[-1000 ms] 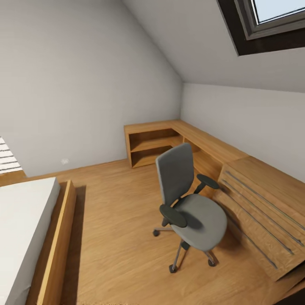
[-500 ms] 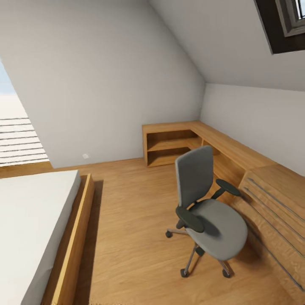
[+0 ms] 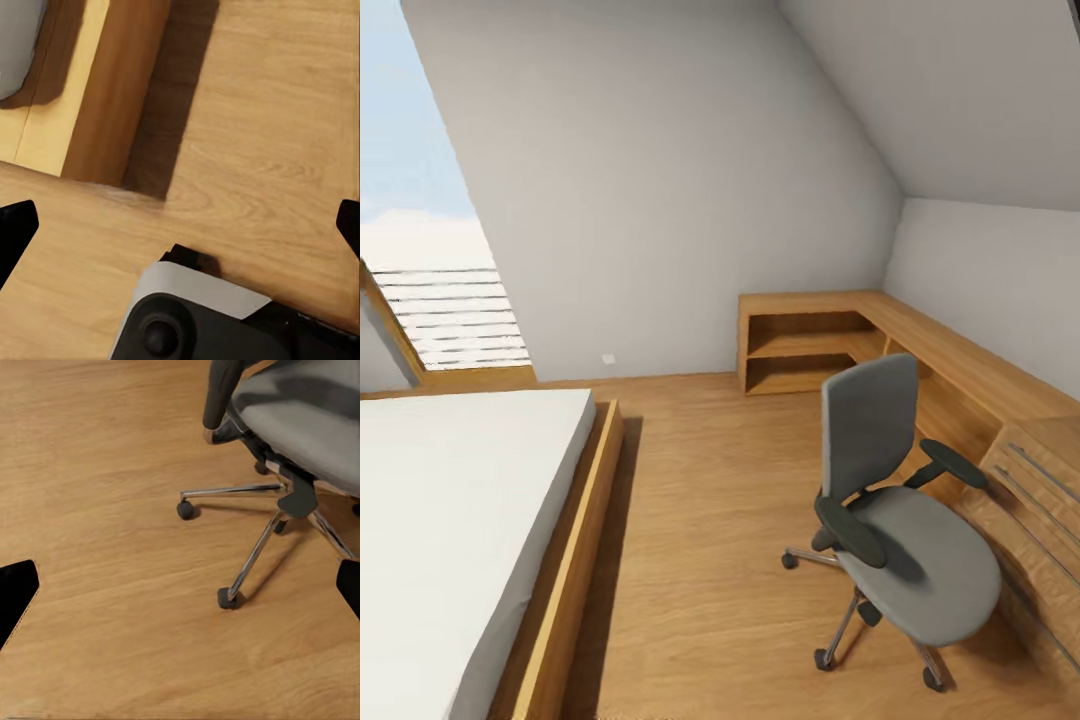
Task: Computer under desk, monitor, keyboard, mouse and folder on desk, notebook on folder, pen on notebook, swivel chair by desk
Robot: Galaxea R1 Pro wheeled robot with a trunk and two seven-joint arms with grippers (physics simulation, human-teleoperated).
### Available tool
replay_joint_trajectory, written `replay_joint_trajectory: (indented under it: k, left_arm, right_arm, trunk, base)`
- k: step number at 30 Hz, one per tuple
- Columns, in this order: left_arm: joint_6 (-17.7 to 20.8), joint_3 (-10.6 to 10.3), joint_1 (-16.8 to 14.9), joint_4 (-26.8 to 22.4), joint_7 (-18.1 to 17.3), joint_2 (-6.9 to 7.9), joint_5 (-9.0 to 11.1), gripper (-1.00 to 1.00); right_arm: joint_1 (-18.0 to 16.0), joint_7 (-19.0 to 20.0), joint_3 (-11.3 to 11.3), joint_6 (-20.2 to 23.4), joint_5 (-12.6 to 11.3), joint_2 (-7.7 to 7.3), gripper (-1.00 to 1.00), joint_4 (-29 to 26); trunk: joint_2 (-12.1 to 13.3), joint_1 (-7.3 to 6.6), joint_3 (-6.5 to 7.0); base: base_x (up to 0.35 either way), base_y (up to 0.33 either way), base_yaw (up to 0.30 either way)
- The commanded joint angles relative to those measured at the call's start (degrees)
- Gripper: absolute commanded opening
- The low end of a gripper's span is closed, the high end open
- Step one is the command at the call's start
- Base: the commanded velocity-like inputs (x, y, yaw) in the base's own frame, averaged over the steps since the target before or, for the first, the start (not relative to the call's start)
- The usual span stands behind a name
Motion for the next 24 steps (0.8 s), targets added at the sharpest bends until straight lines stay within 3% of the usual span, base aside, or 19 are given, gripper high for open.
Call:
replay_joint_trajectory:
  k: [1,6,12,17,18,24]
  left_arm:
    - [-1.07,-0.38,-0.06,-0.91,0.35,0.04,0.71,1.0]
    - [-6.75,-0.07,-0.06,-3.96,0.27,0.04,0.88,1.0]
    - [-9.42,-0.32,-0.06,-2.77,0.08,0.25,0.45,1.0]
    - [-13.36,-2.23,-0.06,3.11,0.09,0.25,-2.67,1.0]
    - [-14.09,-2.89,-0.06,4.68,0.1,0.27,-4.68,1.0]
    - [-14.69,-3.47,-0.06,6.01,0.12,0.23,-7.08,1.0]
  right_arm:
    - [-0.51,-0.5,0.44,0.68,-0.15,0.16,1.0,-0.03]
    - [-4.01,-0.43,0.43,7.01,-0.14,1.47,1.0,-0.07]
    - [-4.6,-0.34,0.82,7.29,0.25,1.88,1.0,0.78]
    - [-4.7,-0.34,0.77,6.82,0.44,1.75,1.0,2.86]
    - [-4.71,-0.35,0.78,6.75,0.47,1.76,1.0,3.14]
    - [-4.72,-0.35,0.82,6.7,0.42,1.87,1.0,3.45]
  trunk:
    - [-0.05,0.0,-0.07]
    - [-0.05,0.0,-0.07]
    - [-0.05,0.0,-0.07]
    - [-0.05,0.0,-0.07]
    - [-0.05,0.0,-0.07]
    - [-0.05,0.0,-0.07]
  base:
    - [0.0,0.0,0.286]
    - [0.0,0.0,0.286]
    - [0.0,0.0,0.286]
    - [0.025,0.0,0.286]
    - [0.194,0.0,0.269]
    - [0.266,0.0,0.149]
